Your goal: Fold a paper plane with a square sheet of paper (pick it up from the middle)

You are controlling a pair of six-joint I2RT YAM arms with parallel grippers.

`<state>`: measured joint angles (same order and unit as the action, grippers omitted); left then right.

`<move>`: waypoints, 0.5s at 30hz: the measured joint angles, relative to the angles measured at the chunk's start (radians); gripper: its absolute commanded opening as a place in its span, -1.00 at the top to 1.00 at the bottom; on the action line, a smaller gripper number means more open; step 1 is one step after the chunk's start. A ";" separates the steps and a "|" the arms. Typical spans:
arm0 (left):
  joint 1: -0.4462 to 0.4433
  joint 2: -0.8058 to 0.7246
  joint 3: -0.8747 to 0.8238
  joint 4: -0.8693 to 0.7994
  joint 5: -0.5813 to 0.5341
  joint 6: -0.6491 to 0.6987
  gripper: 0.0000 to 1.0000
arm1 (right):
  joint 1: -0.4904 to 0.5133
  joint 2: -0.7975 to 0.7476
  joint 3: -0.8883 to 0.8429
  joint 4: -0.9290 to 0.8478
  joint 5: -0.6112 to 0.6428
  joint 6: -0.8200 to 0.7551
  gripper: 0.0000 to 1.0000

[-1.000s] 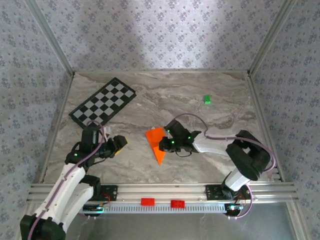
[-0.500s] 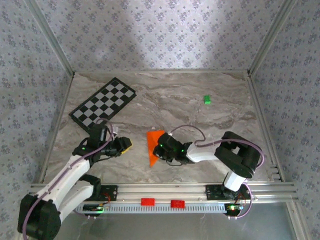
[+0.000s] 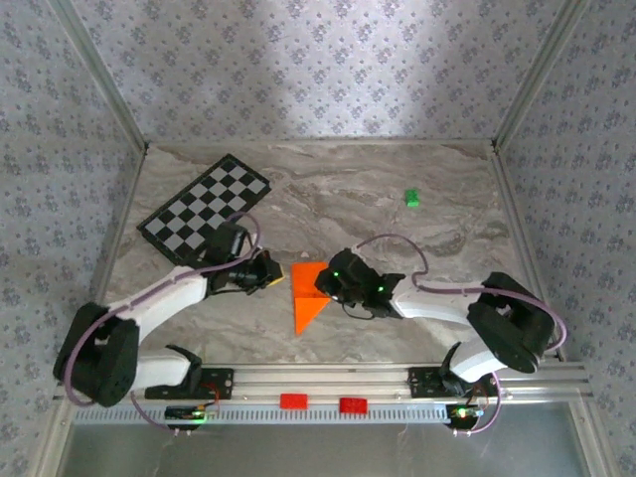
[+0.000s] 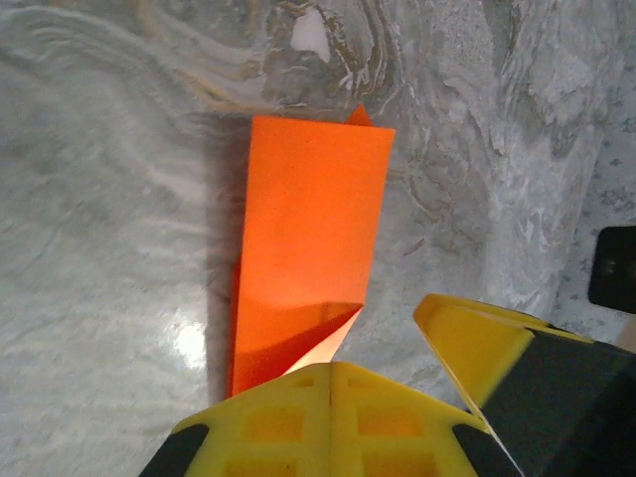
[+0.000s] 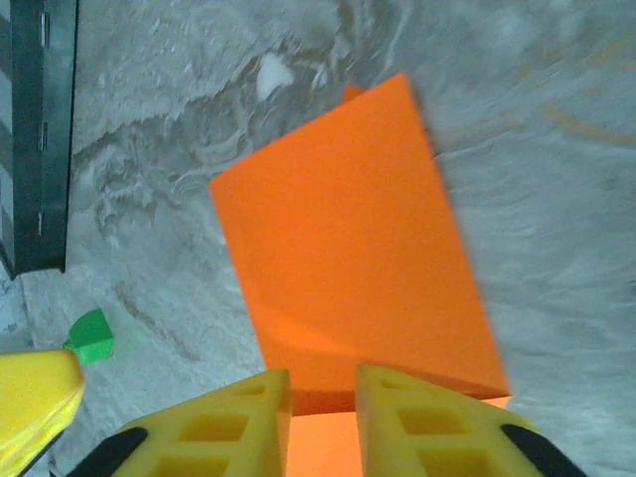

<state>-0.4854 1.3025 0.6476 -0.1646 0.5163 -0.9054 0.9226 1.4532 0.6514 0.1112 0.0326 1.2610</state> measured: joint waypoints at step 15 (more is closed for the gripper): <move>-0.012 0.344 0.111 0.099 0.024 0.047 1.00 | -0.102 -0.002 -0.097 0.021 -0.214 -0.084 0.34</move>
<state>-0.4976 1.6466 0.7582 -0.0654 0.5400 -0.8589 0.8204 1.4513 0.5541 0.1318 -0.1814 1.1767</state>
